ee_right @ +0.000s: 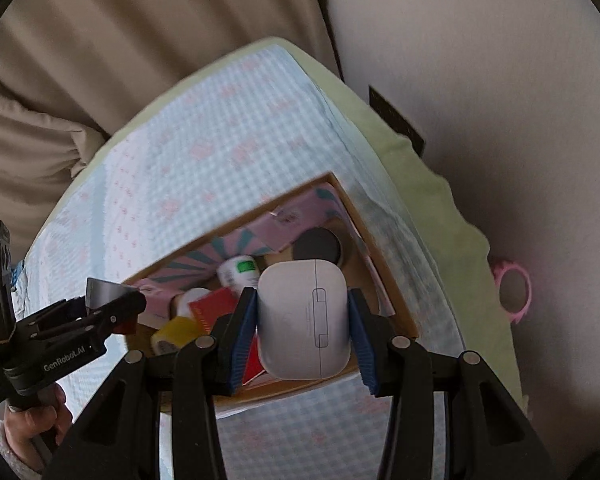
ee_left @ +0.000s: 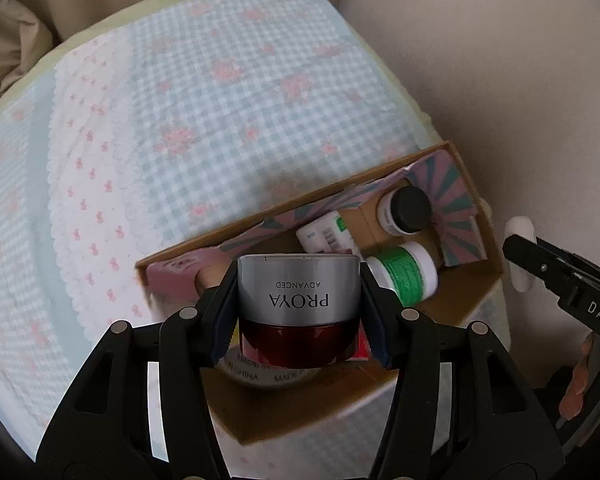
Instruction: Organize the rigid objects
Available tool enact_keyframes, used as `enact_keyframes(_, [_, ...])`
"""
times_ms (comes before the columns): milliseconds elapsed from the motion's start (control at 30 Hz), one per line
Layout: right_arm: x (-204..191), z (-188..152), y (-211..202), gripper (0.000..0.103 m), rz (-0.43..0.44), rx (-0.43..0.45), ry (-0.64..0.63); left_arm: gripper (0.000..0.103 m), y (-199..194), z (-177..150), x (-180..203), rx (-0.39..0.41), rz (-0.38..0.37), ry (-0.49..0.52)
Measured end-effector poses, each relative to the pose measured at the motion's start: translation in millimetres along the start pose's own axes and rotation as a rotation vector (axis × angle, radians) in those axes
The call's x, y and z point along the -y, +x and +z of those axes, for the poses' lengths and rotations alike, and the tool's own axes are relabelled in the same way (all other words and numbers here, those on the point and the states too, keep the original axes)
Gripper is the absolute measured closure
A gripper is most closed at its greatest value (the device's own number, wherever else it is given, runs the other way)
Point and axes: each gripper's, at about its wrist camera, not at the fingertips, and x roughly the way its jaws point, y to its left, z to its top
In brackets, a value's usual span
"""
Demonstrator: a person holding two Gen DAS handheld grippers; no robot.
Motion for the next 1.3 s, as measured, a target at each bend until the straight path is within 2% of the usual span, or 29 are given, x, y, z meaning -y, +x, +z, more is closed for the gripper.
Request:
enact_keyframes(300, [19.4,-0.1,48.3,0.062,0.021,-0.083,0.064,0.052,38.3,-4.3,-30.3,-0.085,0.061,-0.040])
enact_keyframes(567, [22.7,3.1,65.4,0.061,0.021,-0.122,0.075,0.052,49.9,-7.4,-42.4,-0.110,0.085,-0.042])
enact_keyframes(600, [23.9,3.8,66.7,0.061,0.019,-0.128,0.079,0.041,49.3,-6.6,-41.8,-0.111,0.081,-0.041])
enact_keyframes(633, [25.5,4.0,67.6,0.061,0.013,-0.132,0.087,0.008,46.0,-6.7,-42.2,-0.102,0.069,-0.044])
enact_keyframes(667, [26.7,4.1,68.5,0.060,0.008,-0.136,0.093,0.002,44.5,-5.8,-42.3,-0.097,0.066,-0.043])
enact_keyframes(733, [28.9,4.4,70.3,0.048,0.014,-0.151,0.097,0.000,37.7,-7.0,-41.5,-0.067,0.059,-0.038])
enact_keyframes(800, [28.1,4.3,68.9,0.015,0.018,-0.154,0.082,0.000,31.4,-10.6,-42.8,-0.060,0.058,-0.036])
enact_keyframes(867, [23.6,2.7,68.1,0.000,0.070,-0.174,0.056,0.000,26.0,-15.5,-44.9,-0.054,0.067,-0.037])
enact_keyframes(1000, [8.3,-4.6,58.7,0.000,0.031,-0.165,-0.020,0.000,12.4,-26.4,-49.4,-0.039,0.072,-0.045])
enact_keyframes(1300, [-14.5,-12.2,36.6,0.000,0.056,-0.130,-0.051,0.000,-24.4,-44.8,-52.9,-0.001,0.073,-0.069])
